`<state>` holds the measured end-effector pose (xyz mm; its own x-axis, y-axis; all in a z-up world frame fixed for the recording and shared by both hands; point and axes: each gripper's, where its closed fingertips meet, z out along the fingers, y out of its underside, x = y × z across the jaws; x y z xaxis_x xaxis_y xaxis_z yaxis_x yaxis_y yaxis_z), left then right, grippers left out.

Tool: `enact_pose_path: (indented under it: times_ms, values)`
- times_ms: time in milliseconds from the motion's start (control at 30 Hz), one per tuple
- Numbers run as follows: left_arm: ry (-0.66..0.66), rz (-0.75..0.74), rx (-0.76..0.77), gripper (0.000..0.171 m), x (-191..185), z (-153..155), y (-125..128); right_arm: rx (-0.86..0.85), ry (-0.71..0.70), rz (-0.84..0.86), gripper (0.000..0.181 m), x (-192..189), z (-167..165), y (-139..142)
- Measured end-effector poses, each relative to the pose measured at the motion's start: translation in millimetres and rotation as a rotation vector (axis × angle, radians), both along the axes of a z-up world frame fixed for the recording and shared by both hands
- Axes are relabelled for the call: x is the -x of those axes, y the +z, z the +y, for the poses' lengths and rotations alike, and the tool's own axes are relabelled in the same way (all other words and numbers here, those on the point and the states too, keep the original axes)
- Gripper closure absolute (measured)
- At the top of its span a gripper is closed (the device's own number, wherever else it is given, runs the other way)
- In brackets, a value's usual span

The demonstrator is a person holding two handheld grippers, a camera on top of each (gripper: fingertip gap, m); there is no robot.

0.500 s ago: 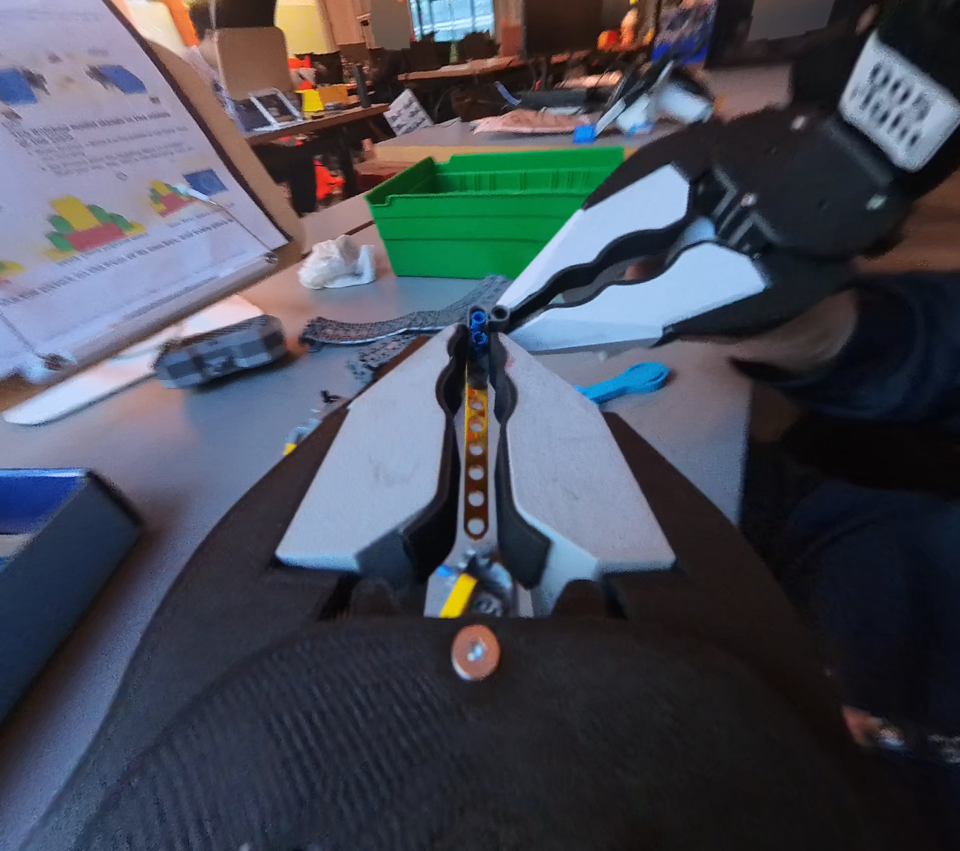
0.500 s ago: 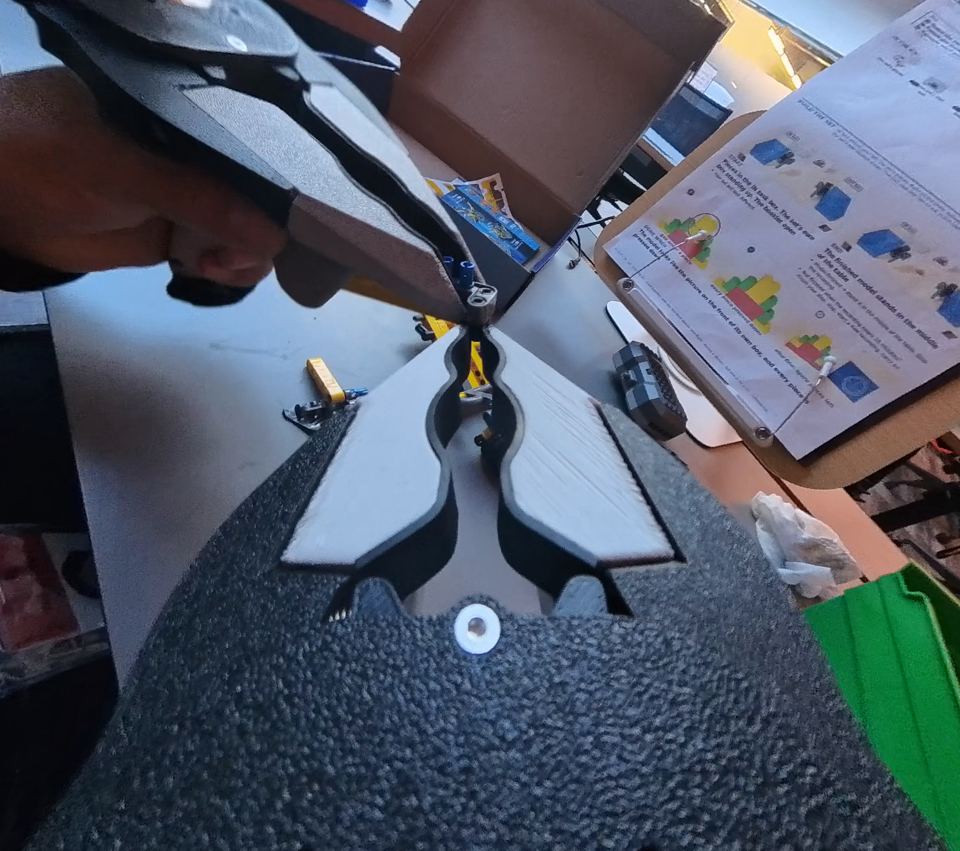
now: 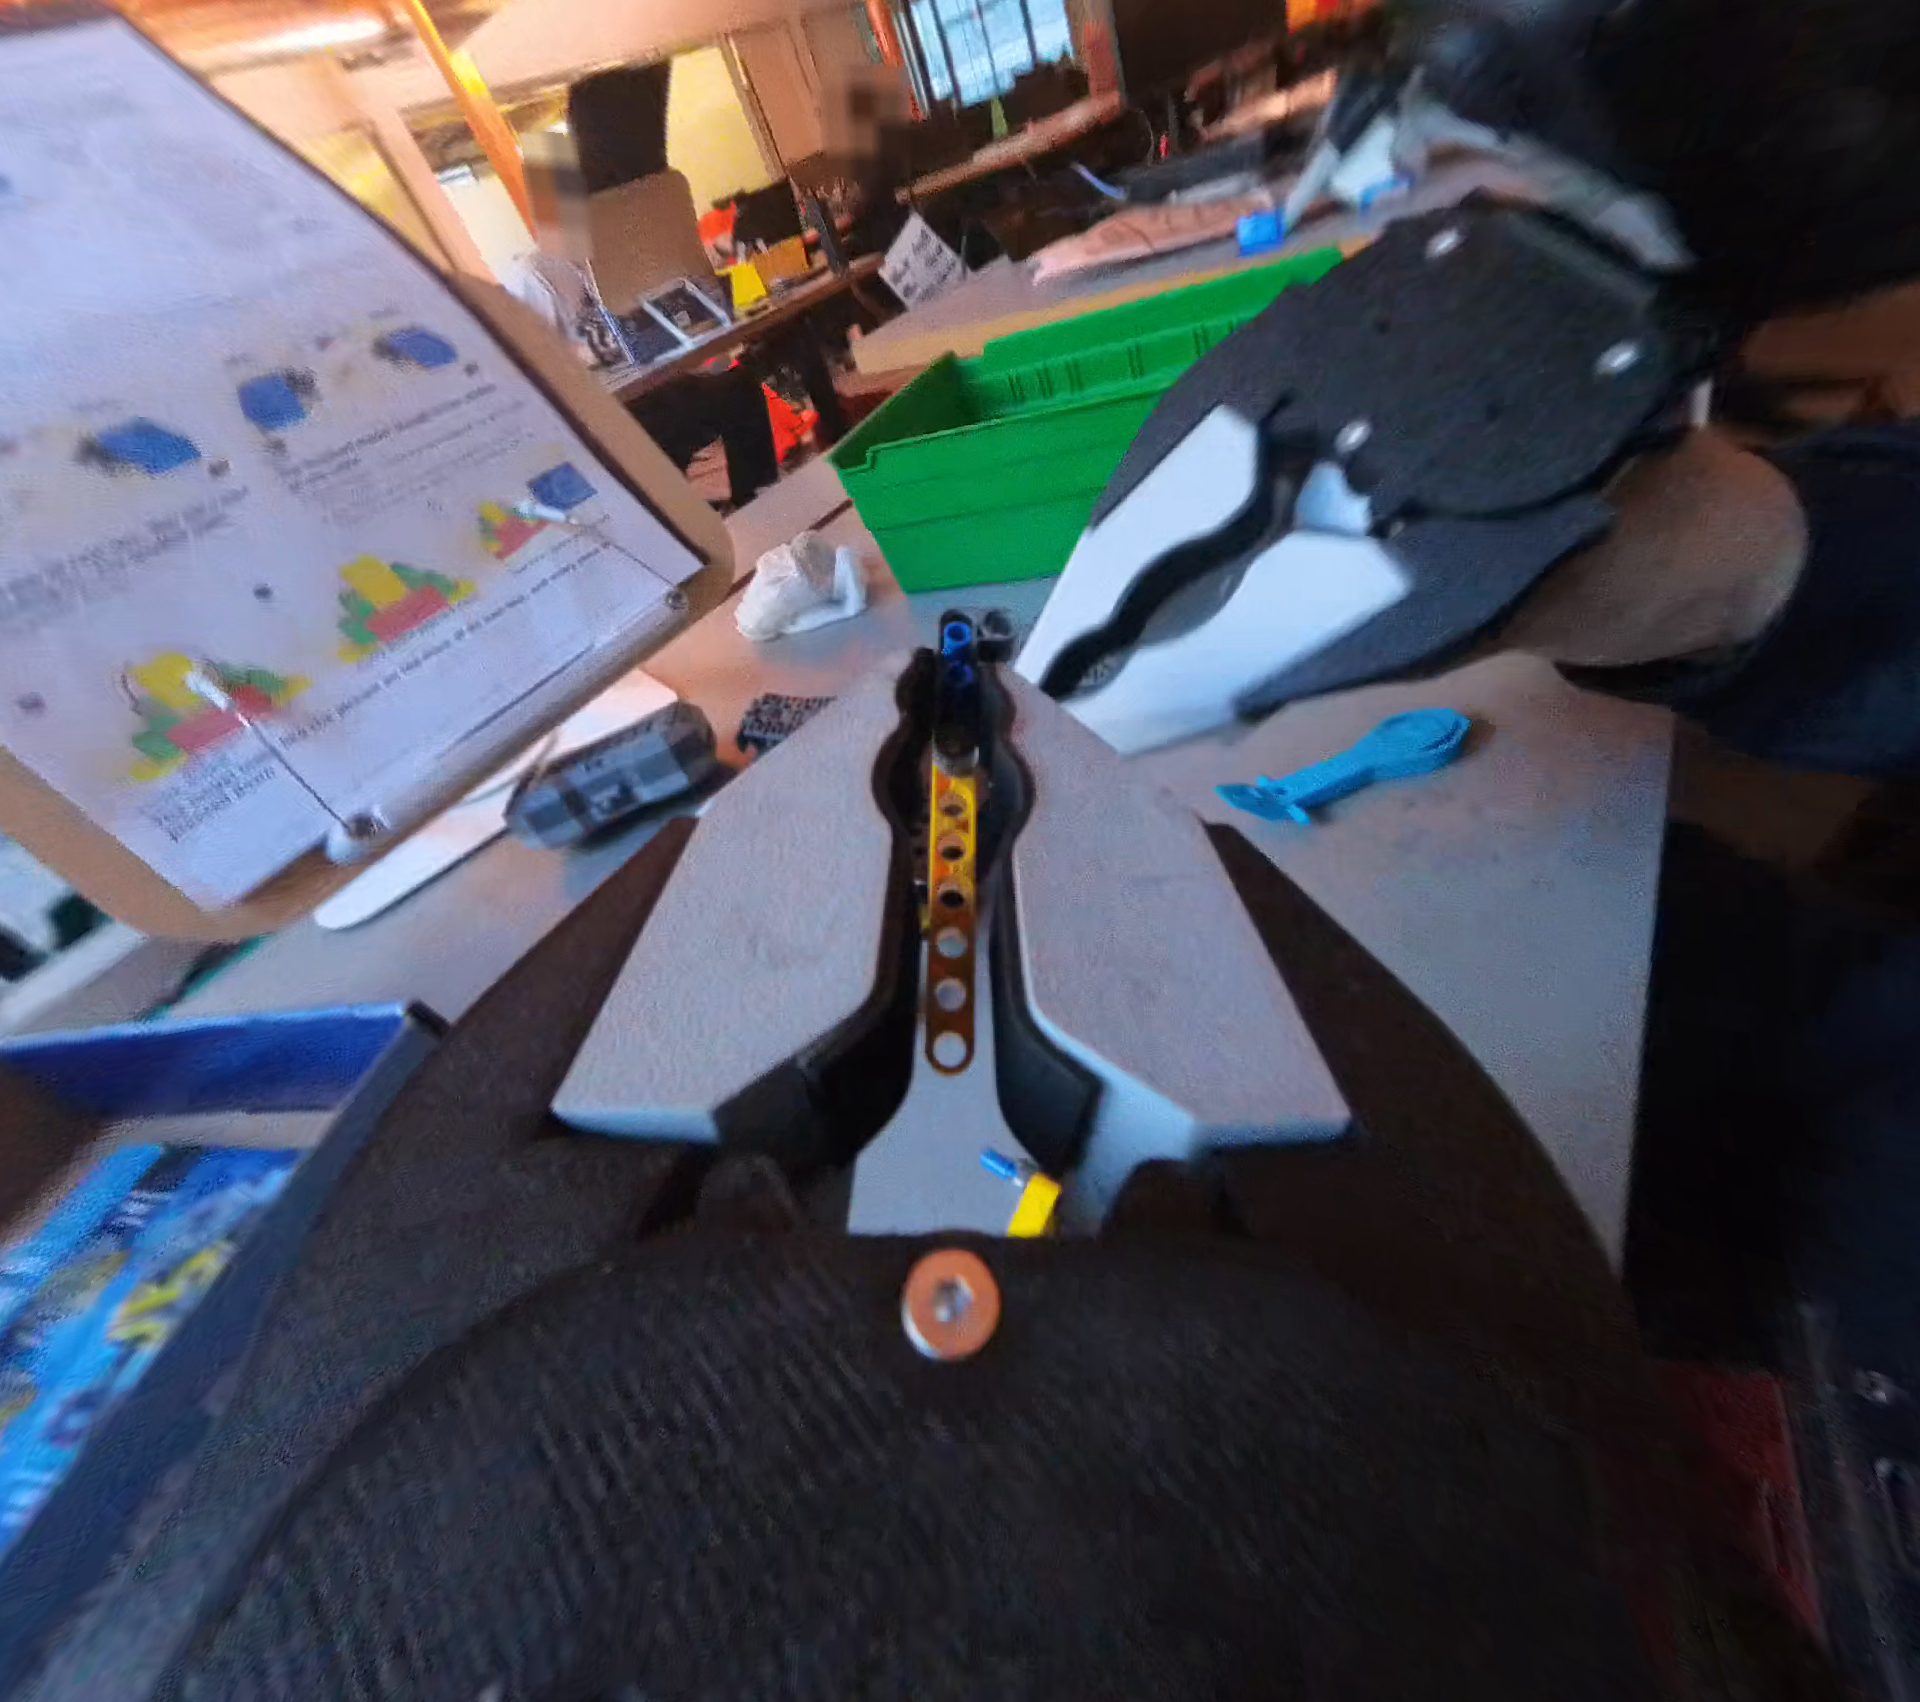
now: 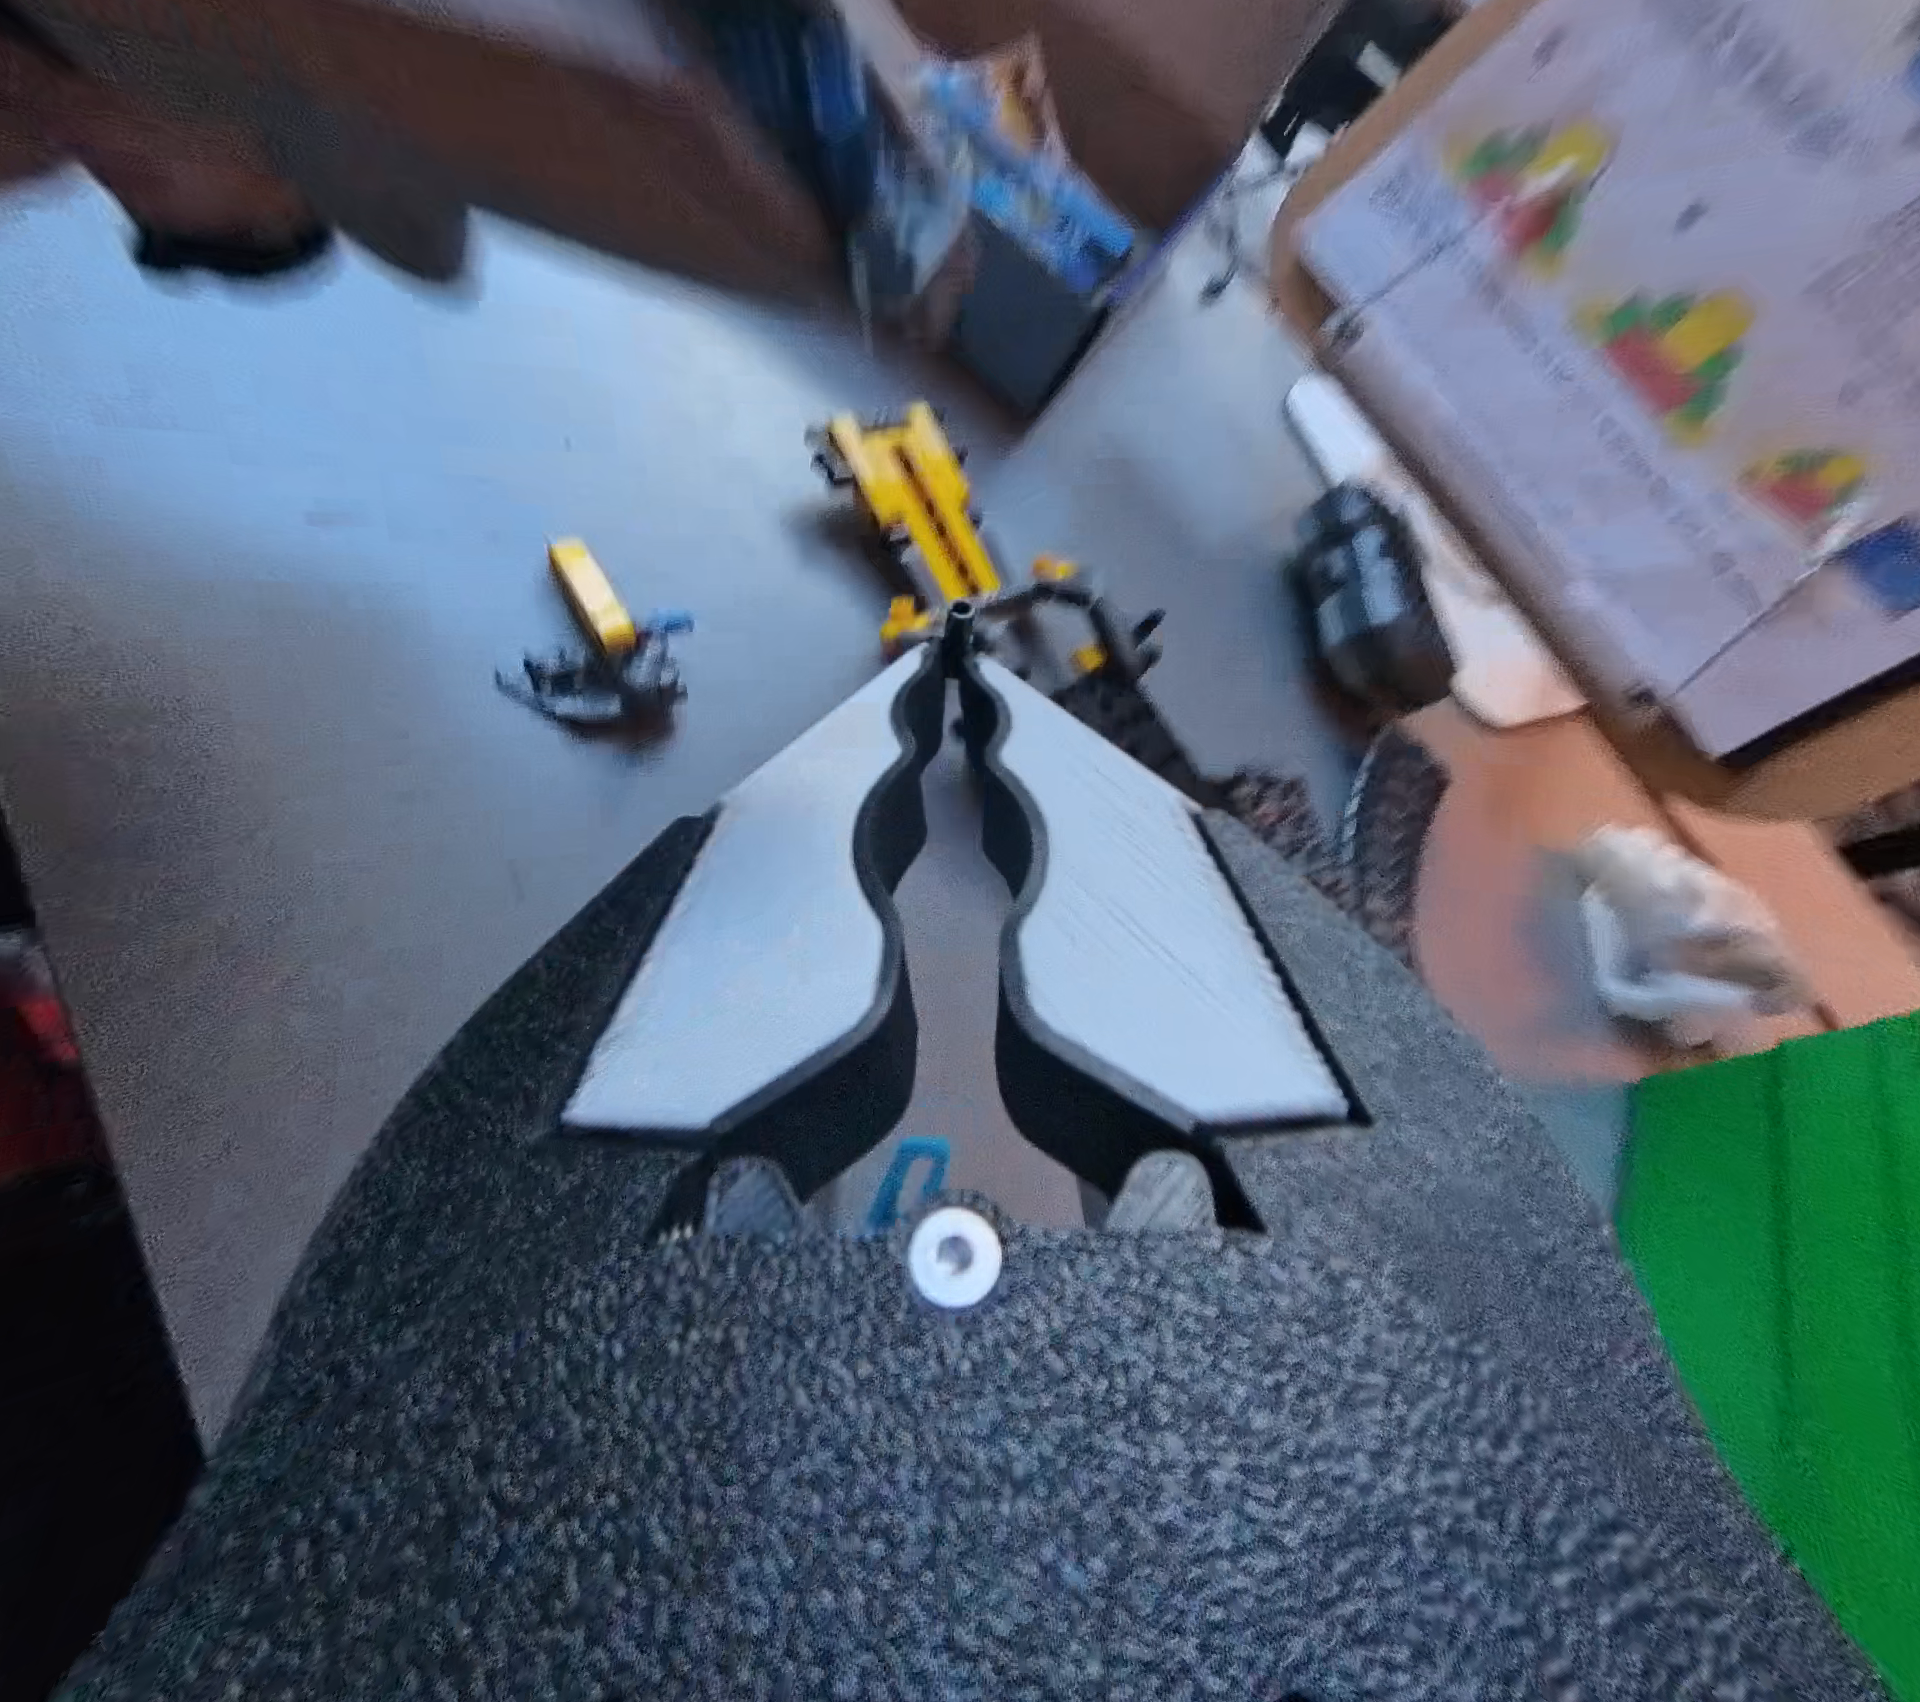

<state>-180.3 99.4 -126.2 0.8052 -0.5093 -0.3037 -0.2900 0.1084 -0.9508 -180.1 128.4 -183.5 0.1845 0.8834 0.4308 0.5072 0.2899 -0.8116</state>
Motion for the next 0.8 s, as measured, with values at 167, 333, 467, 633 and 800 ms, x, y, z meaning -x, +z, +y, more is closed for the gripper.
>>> enact_pose_path:
  times_ms: [167, 333, 467, 633, 800]
  values:
    - [-0.026, -0.086, -0.007, 0.166, 9.6, 3.5, 1.9, 0.019, -0.027, 0.071, 0.181, -9.9, 13.2, 15.4]
    - [-0.036, -0.085, 0.011, 0.166, 10.0, 3.5, 0.6, 0.063, -0.003, 0.129, 0.181, -11.8, 14.5, 26.0]
    - [-0.075, -0.076, 0.080, 0.166, 7.0, 7.4, -13.4, 0.101, 0.020, -0.003, 0.181, -22.9, 22.6, 8.6]
    - [-0.133, 0.030, 0.207, 0.166, -3.1, 11.0, -51.2, 0.345, 0.086, -0.178, 0.181, -41.2, 21.8, -34.2]
    - [-0.166, -0.028, 0.328, 0.166, -9.4, 12.7, -68.5, 0.412, 0.092, -0.279, 0.180, -48.6, 23.3, -65.7]
